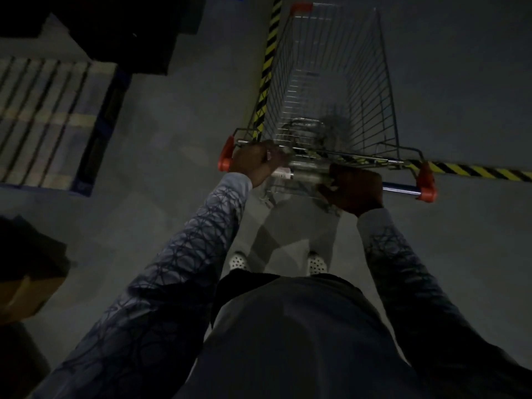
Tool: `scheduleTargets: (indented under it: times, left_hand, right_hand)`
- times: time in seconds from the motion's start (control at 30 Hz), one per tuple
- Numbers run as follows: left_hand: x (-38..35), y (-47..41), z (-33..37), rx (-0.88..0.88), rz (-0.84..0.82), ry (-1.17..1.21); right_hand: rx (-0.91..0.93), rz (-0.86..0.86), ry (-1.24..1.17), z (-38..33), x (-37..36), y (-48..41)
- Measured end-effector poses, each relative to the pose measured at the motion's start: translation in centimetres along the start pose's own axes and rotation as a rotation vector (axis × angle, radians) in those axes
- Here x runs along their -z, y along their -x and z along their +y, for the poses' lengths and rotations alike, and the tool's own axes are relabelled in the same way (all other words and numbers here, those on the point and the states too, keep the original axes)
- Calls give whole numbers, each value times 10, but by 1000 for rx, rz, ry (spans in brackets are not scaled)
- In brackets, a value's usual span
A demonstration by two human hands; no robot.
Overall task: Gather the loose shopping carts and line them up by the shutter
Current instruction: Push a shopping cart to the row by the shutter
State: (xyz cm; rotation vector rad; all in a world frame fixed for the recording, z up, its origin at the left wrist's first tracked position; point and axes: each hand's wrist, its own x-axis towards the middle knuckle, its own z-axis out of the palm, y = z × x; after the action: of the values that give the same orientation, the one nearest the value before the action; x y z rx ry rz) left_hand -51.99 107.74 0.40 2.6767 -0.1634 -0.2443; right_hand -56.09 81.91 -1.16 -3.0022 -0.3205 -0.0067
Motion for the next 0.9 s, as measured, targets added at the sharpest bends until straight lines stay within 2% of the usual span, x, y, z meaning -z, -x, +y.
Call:
scheduleTargets:
  times: [0.07,0.1,0.23,0.33,0.4,0.5,0.67,0.77,0.83,0.9]
  left_hand:
    - [1,-8,-36,-135,210,-275]
    - [1,-12,-51,-180,244,-357]
    - [13,-35,-75,-147,185,-420]
    - [19,-59,-83,-180,220,-455]
    - [24,-82,-89,-188,224,-456]
    - [31,-120,-95,-212,222,-467]
    - [48,-191,-105,-327,243,-382]
    - [51,-237,-112,-411,307,-417]
    - [51,-267,-108,-367,334,-510]
    - [50,-292,-97,-247,358,-543]
  right_hand:
    - [-32,122,-39,-8,-6,-8]
    - [-76,179,-43,-10,-10,-10]
    - [-394,241,138,-26,-23,-33]
    - [-601,331,207,-40,-25,-64]
    - [-617,365,208,-40,-26,-89]
    - [-623,327,203,-29,-28,-131]
    - [-539,362,235,-4,-27,-212]
    - [-564,327,203,16,-34,-269]
    - [-521,345,157,33,-39,-306]
    - [-452,322,156,50,-39,-339]
